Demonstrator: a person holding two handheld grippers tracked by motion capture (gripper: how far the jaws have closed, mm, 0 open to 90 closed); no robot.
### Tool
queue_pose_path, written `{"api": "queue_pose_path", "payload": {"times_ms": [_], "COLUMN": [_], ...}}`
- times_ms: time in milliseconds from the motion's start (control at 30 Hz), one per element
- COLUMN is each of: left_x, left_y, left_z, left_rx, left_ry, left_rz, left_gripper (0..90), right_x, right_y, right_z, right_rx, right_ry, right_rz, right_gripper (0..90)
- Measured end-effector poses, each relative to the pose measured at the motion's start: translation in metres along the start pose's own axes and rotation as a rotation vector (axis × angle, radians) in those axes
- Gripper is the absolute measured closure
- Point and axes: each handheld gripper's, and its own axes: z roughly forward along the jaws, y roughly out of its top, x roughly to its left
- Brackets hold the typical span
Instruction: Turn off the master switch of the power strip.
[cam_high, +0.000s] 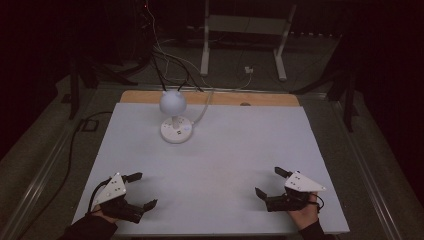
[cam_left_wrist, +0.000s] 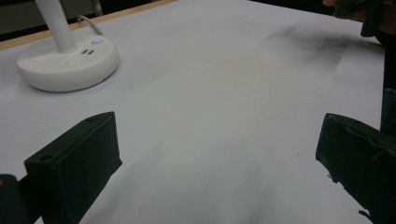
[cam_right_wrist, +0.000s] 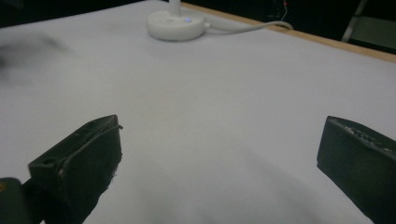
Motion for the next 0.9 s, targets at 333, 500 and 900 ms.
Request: {"api": "queue_pose_path", "payload": {"times_ms": [333, 500, 900], "left_x": [-0.0024, -0.0046, -0.0098], "left_y": [-0.0003, 0.0002, 0.0015], "left_z": [0.001, 0.0013, 0.0042], "left_rx": [0.017, 0.025, 0.058], "left_ry": [-0.009, -0.019, -0.05], "left_rz": [0.023, 0.036, 0.066], "left_gripper": [0.2, 0.2, 0.2], "right_x": [0.0048, 0.0064, 0.0066], "right_y": [-0.0015, 0.0001, 0.0019], "right_z": [0.0027, 0.0003, -0.0009], "right_rx": [0.038, 0.01, 0.009], "right_ry": [0.036, 0.021, 0.01], "right_rz": [-0.014, -0.025, -0.024], "right_gripper": [0.0, 0.0, 0.0]}}
